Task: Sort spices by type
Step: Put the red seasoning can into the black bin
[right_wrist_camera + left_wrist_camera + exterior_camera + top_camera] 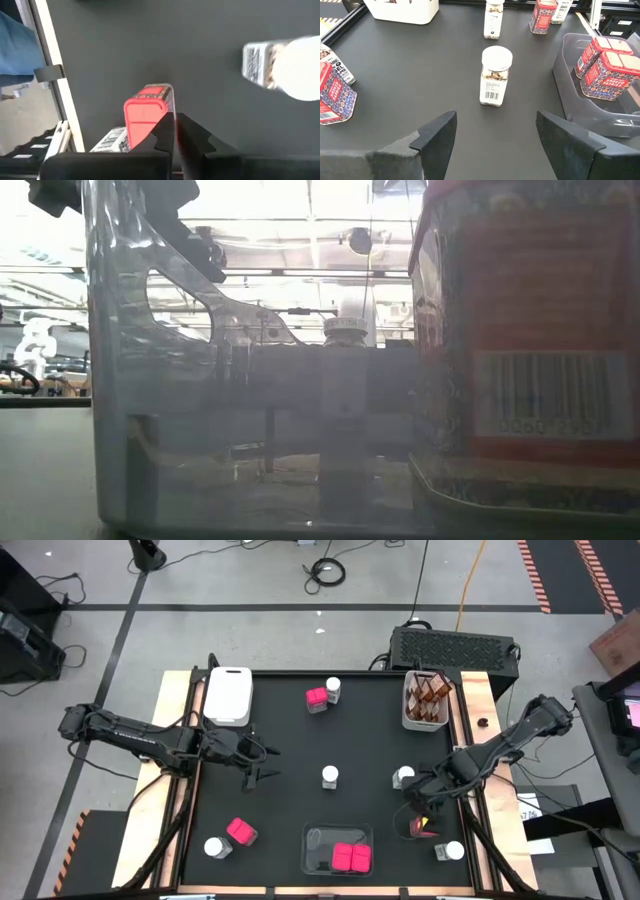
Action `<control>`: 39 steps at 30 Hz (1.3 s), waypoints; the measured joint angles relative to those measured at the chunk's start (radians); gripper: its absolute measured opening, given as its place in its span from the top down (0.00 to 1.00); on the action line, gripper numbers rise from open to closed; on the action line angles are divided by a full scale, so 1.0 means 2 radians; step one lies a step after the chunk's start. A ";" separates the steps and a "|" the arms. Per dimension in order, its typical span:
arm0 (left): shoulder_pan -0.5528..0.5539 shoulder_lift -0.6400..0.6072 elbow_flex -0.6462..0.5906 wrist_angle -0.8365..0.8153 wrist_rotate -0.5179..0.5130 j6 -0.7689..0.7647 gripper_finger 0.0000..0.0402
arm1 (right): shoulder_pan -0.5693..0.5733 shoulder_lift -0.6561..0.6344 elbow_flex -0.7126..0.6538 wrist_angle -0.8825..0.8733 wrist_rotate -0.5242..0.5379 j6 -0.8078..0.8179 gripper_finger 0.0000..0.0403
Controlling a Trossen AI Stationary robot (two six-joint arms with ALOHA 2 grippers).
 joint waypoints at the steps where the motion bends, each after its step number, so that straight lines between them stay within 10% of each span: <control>1: 0.000 0.000 0.000 0.000 0.000 -0.001 0.31 | 0.000 0.000 -0.001 -0.001 -0.006 0.006 0.94; 21: 0.000 0.000 0.000 0.001 0.001 -0.001 0.31 | 0.039 0.063 -0.001 0.005 -0.008 0.070 0.25; 39: 0.000 0.000 0.000 0.002 0.001 0.009 0.31 | 0.082 0.133 -0.001 0.006 -0.041 0.074 0.13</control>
